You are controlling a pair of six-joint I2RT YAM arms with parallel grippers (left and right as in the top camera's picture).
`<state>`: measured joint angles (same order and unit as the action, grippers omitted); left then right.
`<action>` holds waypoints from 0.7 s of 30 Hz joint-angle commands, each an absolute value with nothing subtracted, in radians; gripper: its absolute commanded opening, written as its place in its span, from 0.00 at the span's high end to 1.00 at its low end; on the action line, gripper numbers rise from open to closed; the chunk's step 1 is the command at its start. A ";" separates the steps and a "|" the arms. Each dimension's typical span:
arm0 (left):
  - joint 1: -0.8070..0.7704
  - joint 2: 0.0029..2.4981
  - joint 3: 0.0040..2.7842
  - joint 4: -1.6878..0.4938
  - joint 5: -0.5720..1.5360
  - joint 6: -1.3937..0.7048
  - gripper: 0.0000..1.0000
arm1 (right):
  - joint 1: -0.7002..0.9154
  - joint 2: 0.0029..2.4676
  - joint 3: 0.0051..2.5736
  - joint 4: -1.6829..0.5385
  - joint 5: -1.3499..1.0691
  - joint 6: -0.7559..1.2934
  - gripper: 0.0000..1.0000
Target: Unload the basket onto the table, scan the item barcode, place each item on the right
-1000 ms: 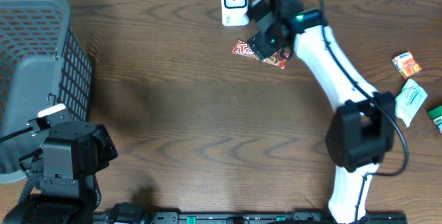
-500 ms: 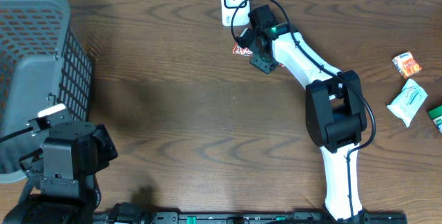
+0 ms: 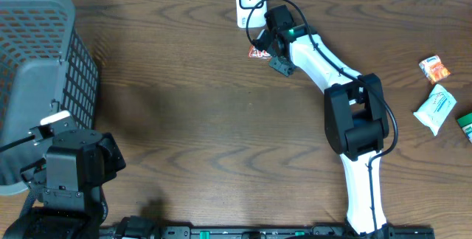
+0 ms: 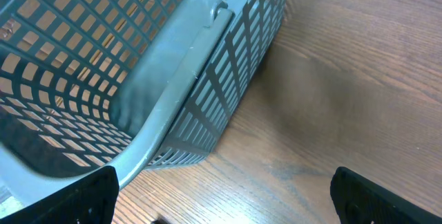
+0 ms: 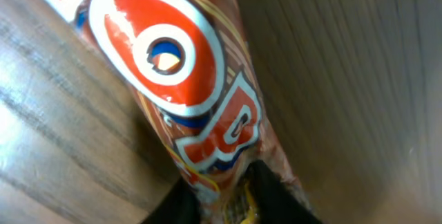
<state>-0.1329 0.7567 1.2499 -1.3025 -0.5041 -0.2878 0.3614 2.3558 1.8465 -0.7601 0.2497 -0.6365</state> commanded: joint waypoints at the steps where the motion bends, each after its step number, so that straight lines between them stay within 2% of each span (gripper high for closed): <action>1: -0.135 0.757 1.251 -1.305 -0.517 -0.283 0.02 | 0.352 2.431 1.826 -0.783 0.160 -0.597 0.86; 3: -0.135 0.757 1.251 -1.305 -0.517 -0.283 0.02 | 0.356 2.416 1.834 -0.811 0.124 -0.576 0.99; 7: -0.135 0.757 1.251 -1.305 -0.517 -0.283 0.02 | 0.359 2.358 1.874 -0.926 0.001 -0.495 0.99; 12: -0.135 0.757 1.251 -1.305 -0.517 -0.283 0.02 | 0.328 2.284 1.972 -1.158 -0.429 -0.492 0.99; 16: -0.135 0.757 1.251 -1.305 -0.517 -0.283 0.02 | 0.293 2.256 2.007 -1.245 -0.805 -0.390 0.99; 21: -0.135 0.757 1.251 -1.305 -0.517 -0.283 0.02 | 0.255 2.256 2.005 -1.361 -1.079 -0.378 0.99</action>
<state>-0.1329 0.7567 1.2499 -1.3025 -0.5041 -0.2878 0.2771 2.2890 1.9881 -1.3354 -0.7757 -0.4164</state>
